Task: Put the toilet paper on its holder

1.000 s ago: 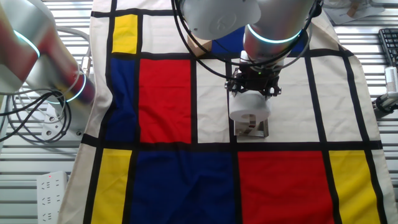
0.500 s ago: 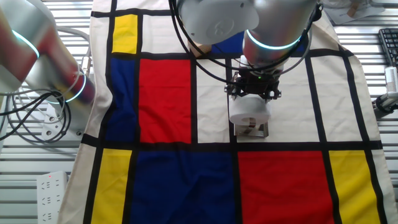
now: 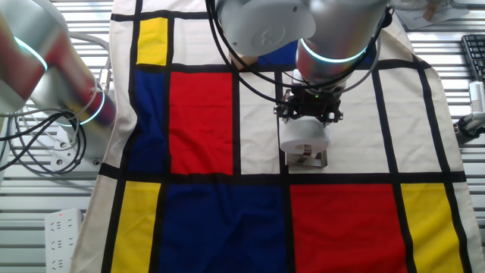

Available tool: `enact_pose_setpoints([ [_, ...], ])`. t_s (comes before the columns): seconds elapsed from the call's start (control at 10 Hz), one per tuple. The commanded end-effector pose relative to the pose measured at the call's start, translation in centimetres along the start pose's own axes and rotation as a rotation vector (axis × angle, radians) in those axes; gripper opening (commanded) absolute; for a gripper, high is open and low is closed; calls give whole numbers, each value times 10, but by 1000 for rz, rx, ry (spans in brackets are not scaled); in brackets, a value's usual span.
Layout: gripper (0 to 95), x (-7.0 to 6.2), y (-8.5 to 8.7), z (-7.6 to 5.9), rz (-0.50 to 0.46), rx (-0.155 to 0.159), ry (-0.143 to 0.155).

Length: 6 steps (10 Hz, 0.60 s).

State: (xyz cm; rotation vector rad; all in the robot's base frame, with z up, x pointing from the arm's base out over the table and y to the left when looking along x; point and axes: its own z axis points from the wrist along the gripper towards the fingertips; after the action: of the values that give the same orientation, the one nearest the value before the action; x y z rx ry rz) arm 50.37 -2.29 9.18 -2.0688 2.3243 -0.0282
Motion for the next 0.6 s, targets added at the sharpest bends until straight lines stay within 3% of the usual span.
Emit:
enact_pose_setpoints([
  [0.1,0,2,-2,0,-8,0,-5],
  [0.6,0,2,-2,1,-3,2,-6],
])
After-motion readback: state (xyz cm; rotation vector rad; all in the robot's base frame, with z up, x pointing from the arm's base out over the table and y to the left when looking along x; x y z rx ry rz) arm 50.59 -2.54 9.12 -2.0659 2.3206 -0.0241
